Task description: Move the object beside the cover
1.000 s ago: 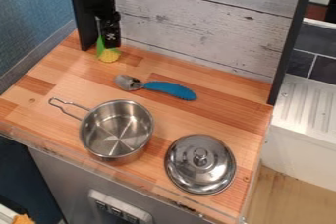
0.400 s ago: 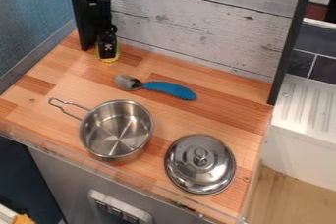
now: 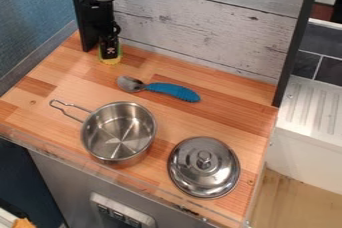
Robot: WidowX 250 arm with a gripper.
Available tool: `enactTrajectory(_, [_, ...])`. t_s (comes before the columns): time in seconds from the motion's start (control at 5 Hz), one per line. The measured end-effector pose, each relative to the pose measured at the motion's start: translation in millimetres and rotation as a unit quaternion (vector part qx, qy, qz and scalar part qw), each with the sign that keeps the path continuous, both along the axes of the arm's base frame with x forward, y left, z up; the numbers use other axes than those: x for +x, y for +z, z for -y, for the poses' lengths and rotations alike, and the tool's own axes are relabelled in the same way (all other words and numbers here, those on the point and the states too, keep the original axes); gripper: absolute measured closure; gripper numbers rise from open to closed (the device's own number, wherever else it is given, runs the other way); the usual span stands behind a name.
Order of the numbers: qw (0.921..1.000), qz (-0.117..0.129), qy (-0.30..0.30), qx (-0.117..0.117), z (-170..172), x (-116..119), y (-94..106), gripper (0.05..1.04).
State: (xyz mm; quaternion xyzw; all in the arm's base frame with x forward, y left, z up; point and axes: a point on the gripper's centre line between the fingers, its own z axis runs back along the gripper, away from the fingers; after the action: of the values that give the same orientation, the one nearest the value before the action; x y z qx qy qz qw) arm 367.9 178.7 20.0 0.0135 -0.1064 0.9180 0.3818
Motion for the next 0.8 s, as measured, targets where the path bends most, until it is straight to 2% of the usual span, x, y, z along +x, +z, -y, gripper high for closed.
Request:
enactTrajectory(0.2, [1.0, -0.002, -0.005, -0.008, 5.2, -6.6, 1.8, 0.417])
enactTrajectory(0.4, [0.9999, 0.008, -0.011, -0.003, 10.8, -11.5, 19.8, 0.417])
enactTrajectory(0.6, [0.9992, 0.033, -0.021, -0.009, 27.6, -11.7, 45.3, 0.417])
enactTrajectory(0.8, [0.9955, 0.07, -0.059, -0.025, 63.0, -15.5, 73.2, 0.417])
